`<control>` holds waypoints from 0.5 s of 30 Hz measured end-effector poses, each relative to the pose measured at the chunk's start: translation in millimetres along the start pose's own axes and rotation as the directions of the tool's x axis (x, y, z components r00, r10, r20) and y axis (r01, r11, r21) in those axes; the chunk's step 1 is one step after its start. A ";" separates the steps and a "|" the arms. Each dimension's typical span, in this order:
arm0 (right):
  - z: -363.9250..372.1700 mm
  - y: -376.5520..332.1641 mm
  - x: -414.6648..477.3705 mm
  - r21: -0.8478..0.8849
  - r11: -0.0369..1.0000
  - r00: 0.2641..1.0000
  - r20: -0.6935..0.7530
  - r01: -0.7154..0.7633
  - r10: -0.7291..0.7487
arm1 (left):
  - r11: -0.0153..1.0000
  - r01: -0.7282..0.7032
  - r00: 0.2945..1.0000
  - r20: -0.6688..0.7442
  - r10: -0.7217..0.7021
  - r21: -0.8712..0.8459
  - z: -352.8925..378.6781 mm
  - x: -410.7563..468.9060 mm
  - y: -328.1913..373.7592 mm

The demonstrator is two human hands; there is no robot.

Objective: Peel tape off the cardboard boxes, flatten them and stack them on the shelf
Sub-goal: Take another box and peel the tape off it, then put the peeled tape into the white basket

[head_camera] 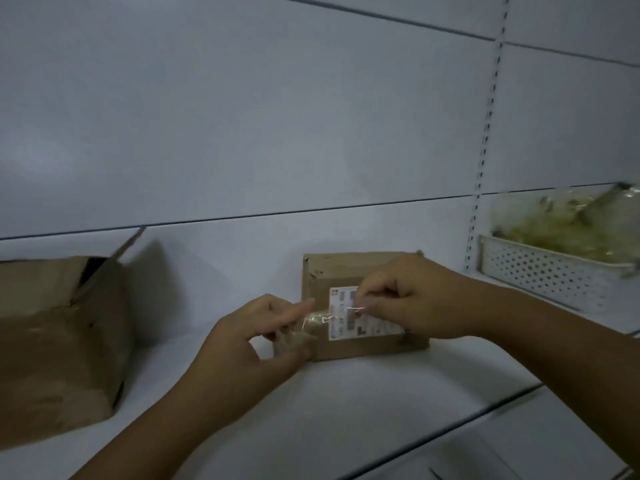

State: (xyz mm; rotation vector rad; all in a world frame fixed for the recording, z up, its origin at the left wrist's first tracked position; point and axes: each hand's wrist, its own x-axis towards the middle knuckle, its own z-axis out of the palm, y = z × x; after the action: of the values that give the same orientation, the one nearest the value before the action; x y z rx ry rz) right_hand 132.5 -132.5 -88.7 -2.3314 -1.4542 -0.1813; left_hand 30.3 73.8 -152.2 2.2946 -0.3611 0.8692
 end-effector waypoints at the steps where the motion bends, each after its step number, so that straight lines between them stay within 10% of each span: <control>1: -8.6 7.6 -6.5 0.059 0.998 1.000 -0.027 0.007 -0.006 | 0.998 -0.046 0.998 0.034 0.044 0.043 2.8 8.6 6.7; 8: -74.2 100.1 -73.7 0.345 0.937 0.977 -0.172 -0.060 0.126 | 0.977 -0.177 0.953 0.269 0.141 0.115 45.6 124.0 61.4; 15: -154.2 246.2 -156.6 0.122 0.917 0.671 -0.645 -0.381 0.365 | 0.962 -0.167 0.768 0.583 0.264 -0.215 182.5 255.9 132.4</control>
State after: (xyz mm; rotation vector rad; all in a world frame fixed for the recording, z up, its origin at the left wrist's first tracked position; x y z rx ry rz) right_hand 293.6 -418.8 -57.7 -2.1757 -0.6081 -0.8160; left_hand 249.4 -152.6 -21.7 2.3657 -0.9579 0.1528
